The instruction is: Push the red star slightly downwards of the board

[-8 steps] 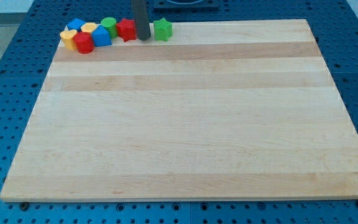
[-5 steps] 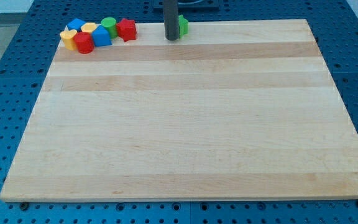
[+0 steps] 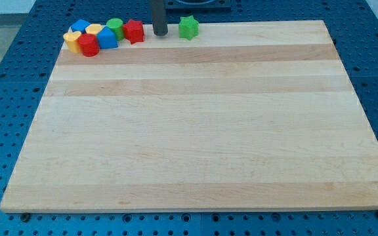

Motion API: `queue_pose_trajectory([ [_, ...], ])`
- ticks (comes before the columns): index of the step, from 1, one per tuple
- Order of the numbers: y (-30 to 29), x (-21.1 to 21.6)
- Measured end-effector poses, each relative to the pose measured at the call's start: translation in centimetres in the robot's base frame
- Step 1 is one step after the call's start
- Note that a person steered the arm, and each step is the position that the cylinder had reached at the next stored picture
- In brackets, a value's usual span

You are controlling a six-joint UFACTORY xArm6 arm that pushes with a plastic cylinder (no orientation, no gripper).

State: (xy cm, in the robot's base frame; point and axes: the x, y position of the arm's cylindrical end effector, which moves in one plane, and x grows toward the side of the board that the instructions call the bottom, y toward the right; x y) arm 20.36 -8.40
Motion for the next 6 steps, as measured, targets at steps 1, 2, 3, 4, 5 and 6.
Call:
queue_pose_trajectory([
  [1,0.0,-1.2],
  [2,-1.0,-1.1],
  [3,-3.8,-1.2],
  [4,-5.1,-1.2],
  [5,-5.6,-1.2],
  [6,-6.7,-1.2],
])
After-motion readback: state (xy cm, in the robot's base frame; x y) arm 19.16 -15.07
